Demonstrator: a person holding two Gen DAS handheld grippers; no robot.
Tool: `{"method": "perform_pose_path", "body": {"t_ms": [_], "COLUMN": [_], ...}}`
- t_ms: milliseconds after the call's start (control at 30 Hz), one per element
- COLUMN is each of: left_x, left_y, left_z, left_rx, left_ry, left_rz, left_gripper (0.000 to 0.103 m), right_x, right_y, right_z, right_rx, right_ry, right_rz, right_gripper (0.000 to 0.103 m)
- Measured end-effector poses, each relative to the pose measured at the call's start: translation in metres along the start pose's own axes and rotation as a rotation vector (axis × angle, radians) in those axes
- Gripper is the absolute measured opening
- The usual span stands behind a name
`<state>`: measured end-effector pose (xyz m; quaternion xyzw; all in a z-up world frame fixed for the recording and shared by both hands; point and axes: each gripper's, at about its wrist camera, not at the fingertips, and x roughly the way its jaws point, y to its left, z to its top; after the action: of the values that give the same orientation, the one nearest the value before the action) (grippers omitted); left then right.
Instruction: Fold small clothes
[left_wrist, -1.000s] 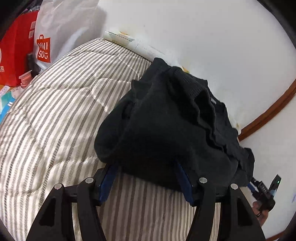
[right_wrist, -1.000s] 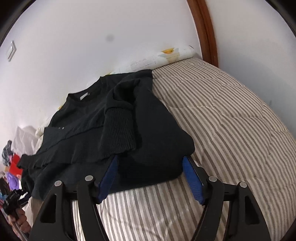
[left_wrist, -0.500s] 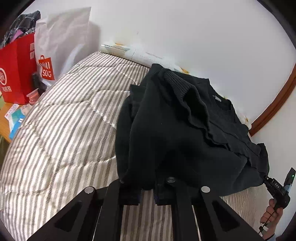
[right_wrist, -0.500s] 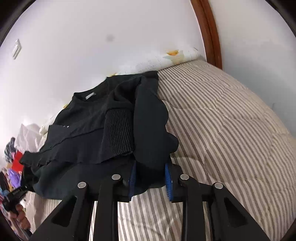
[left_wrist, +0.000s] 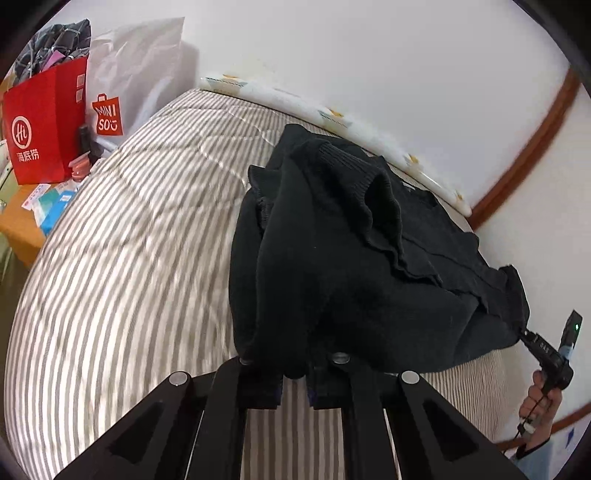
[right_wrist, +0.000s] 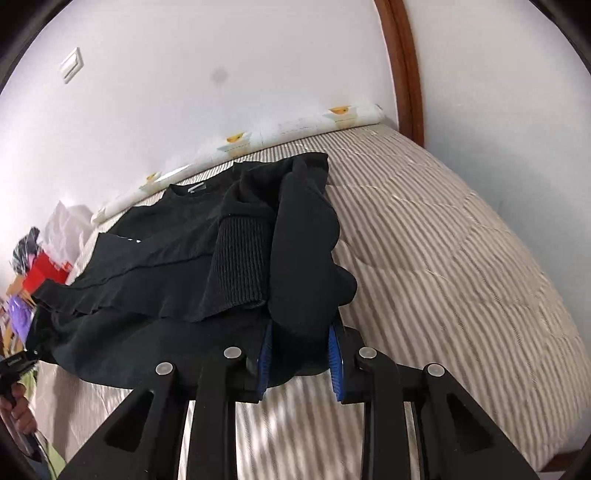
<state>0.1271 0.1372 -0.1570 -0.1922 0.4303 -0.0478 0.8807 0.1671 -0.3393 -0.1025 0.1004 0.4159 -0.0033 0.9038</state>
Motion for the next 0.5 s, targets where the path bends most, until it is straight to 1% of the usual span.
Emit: {"method": "perform_pose_path", "body": {"t_ms": [100, 200, 267, 300, 333, 367, 433, 500], "left_x": [-0.007, -0.010, -0.012, -0.015, -0.017, -0.021, -0.031, -0.043], "left_y": [-0.006, -0.008, -0.008, -0.010, -0.012, -0.014, -0.018, -0.020], "left_z": [-0.013, -0.017, -0.018, -0.019, -0.021, -0.022, -0.025, -0.029], "left_rx": [0.030, 0.045, 0.057, 0.065, 0.074, 0.096, 0.135, 0.150], "left_ry": [-0.004, -0.020, -0.022, -0.019, -0.020, -0.024, -0.042, -0.058], "left_rz": [0.006, 0.025, 0.042, 0.057, 0.077, 0.096, 0.087, 0.055], "left_gripper": [0.009, 0.010, 0.012, 0.014, 0.019, 0.020, 0.024, 0.027], "right_x": [-0.009, -0.017, -0.033, -0.041, -0.052, -0.059, -0.065, -0.059], "right_y": [-0.005, -0.003, 0.002, 0.006, 0.016, 0.024, 0.042, 0.061], "right_z": [-0.016, -0.021, -0.021, -0.021, -0.022, -0.022, -0.021, -0.023], "right_rx": [-0.036, -0.058, -0.064, -0.075, -0.097, -0.116, -0.170, -0.225], "right_ry": [0.018, 0.041, 0.032, 0.021, -0.004, -0.019, -0.033, -0.024], "right_rz": [-0.040, -0.082, -0.121, -0.124, -0.100, -0.083, -0.056, -0.021], "right_gripper": [0.027, 0.031, 0.032, 0.033, 0.035, 0.036, 0.037, 0.036]}}
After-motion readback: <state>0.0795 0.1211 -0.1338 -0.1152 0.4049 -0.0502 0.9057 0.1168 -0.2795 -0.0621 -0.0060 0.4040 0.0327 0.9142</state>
